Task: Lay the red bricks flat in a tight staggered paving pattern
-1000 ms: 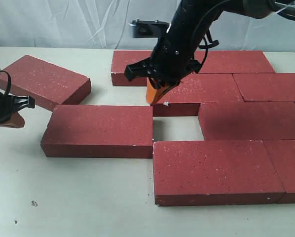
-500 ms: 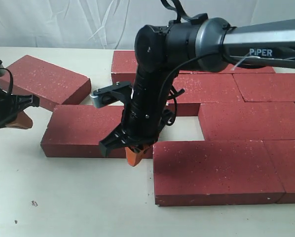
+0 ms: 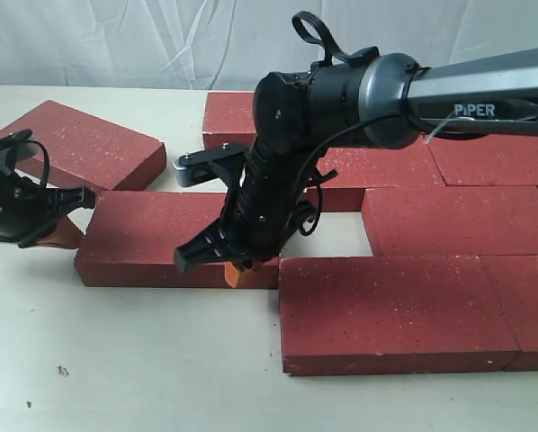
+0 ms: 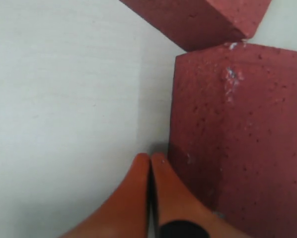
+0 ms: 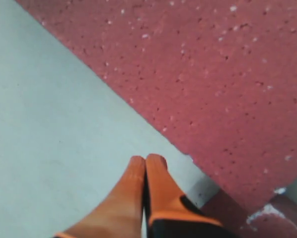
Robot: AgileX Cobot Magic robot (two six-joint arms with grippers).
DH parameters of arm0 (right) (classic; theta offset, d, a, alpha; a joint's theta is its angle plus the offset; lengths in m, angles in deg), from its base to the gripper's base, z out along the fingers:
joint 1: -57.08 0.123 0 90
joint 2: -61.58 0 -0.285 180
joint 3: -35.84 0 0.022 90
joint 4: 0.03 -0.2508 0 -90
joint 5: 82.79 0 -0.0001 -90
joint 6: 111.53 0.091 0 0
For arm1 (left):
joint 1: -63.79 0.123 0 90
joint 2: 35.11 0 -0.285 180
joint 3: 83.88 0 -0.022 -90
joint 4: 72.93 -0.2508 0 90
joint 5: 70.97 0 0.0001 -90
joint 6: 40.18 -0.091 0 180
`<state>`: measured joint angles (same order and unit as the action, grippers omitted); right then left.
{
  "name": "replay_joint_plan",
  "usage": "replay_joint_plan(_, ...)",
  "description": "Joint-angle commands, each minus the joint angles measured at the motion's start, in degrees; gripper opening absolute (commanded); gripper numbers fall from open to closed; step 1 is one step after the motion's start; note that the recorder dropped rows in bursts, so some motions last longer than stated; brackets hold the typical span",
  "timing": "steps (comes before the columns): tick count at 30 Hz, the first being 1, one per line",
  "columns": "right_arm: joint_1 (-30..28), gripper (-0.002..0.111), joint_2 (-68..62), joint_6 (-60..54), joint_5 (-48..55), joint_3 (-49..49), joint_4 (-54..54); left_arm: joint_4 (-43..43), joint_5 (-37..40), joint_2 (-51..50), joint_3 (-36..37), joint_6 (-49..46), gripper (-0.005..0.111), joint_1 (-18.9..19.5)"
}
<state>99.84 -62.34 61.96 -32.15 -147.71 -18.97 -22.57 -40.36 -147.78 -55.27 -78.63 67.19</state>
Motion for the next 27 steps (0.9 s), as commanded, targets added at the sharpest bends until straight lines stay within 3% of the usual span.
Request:
replay_joint_plan(1,0.0,-0.001,0.5,0.7,-1.3,0.1,1.1,5.6,0.6,-0.8,-0.2,-4.7,0.0,-0.3)
replay_joint_plan(10,0.0,-0.001,0.5,1.1,-2.3,0.1,3.2,5.8,0.8,-1.1,-0.2,-5.2,0.0,-0.3)
replay_joint_plan(18,0.4,-0.001,0.5,-4.3,3.7,0.1,-4.7,5.8,0.7,-1.1,-0.2,-5.2,0.0,-0.3)
replay_joint_plan(27,0.6,-0.001,-1.0,-3.7,-2.8,1.6,0.6,6.2,0.6,-1.1,-0.2,-5.6,0.0,-0.3)
